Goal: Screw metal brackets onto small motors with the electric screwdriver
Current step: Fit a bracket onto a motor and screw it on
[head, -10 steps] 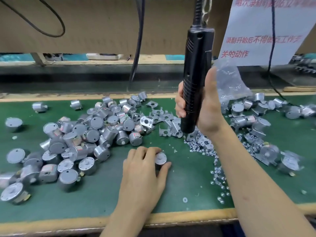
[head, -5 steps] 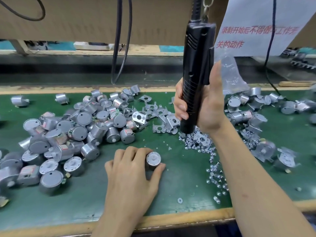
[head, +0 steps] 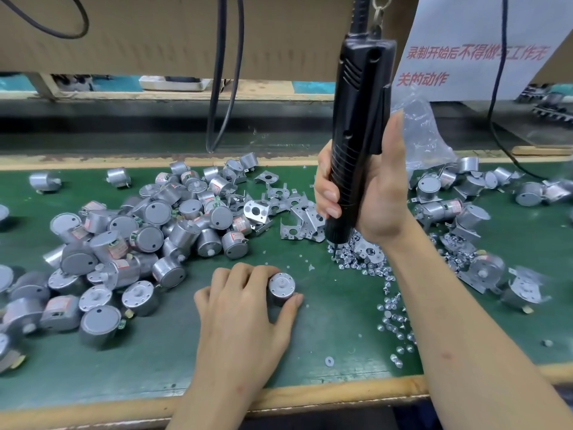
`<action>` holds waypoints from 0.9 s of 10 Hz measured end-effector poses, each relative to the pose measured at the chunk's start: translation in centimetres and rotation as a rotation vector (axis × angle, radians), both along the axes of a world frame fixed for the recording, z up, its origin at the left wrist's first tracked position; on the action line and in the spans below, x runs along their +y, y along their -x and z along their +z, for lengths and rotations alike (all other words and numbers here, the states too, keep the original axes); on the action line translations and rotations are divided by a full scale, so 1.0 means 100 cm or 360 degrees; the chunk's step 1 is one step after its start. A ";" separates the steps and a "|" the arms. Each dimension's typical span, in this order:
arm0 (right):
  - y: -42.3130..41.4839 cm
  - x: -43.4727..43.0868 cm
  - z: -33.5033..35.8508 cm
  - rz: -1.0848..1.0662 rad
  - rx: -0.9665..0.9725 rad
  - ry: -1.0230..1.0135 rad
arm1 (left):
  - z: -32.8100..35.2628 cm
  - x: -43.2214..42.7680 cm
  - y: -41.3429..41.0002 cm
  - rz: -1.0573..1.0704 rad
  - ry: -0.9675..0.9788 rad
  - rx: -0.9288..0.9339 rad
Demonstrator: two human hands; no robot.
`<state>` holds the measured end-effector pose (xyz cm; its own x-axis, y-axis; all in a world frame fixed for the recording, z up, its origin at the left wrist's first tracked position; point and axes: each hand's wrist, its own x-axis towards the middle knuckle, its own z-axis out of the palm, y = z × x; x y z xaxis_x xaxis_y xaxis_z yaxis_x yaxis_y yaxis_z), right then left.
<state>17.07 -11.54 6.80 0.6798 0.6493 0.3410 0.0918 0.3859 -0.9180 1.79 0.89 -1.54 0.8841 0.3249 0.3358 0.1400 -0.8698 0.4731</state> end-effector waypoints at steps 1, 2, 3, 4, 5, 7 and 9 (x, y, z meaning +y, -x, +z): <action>0.002 0.002 -0.002 0.0046 0.0034 -0.0018 | 0.000 0.000 0.000 0.0010 -0.0006 0.0005; 0.003 0.005 -0.005 0.0059 0.0052 -0.0019 | 0.001 0.000 0.000 0.0011 -0.0005 0.0016; 0.003 0.008 -0.008 0.0061 0.0064 -0.0020 | 0.001 0.000 0.000 0.0010 -0.0003 0.0024; 0.003 0.008 -0.009 0.0058 0.0070 -0.0034 | 0.001 0.000 0.000 0.0012 0.0004 0.0030; 0.002 0.009 -0.009 0.0041 0.0059 -0.0045 | 0.001 0.000 0.001 0.0010 -0.0010 0.0025; 0.001 0.010 -0.011 0.0009 0.0059 -0.0059 | 0.000 0.000 0.001 0.0012 -0.0019 0.0012; 0.001 0.011 -0.011 0.0000 0.0057 -0.0033 | 0.000 -0.001 0.001 0.0020 -0.0002 0.0003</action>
